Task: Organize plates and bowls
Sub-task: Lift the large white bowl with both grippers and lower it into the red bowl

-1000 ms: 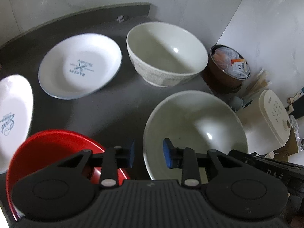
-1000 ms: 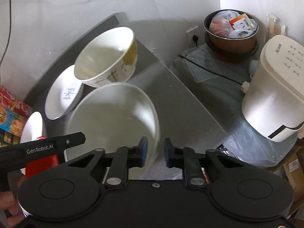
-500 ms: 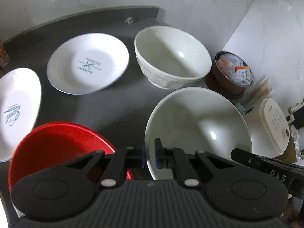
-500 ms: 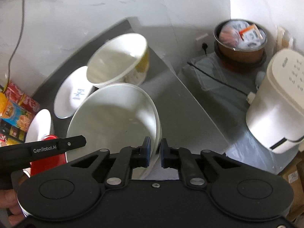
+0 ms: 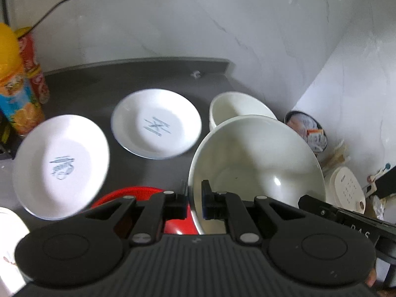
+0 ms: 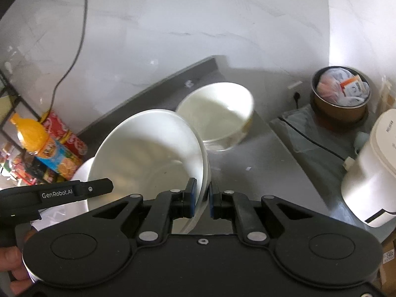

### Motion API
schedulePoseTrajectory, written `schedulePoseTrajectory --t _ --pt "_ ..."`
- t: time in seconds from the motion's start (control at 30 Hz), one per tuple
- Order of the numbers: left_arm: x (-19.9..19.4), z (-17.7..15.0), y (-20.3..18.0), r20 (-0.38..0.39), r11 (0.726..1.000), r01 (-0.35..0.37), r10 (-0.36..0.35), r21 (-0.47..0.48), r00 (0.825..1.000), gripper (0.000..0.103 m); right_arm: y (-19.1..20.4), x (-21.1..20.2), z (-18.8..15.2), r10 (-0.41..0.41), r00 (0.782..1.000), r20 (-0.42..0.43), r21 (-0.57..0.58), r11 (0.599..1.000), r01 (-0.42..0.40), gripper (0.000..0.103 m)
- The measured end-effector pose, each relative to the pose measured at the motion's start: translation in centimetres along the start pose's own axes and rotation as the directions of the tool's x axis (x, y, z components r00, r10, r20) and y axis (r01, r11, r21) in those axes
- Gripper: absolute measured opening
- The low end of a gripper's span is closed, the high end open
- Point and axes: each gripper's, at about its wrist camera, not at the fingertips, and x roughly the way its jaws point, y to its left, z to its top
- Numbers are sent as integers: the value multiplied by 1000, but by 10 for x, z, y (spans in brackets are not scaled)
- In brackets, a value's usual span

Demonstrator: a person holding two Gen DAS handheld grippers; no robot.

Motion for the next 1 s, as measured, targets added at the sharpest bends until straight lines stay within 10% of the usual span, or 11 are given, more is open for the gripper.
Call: schedulePoseTrajectory --t 1.0 --pt "-38 -45 110 -72 993 -72 65 -95 995 9 98 20 -55 4 994 -105 -102 995 -14 10"
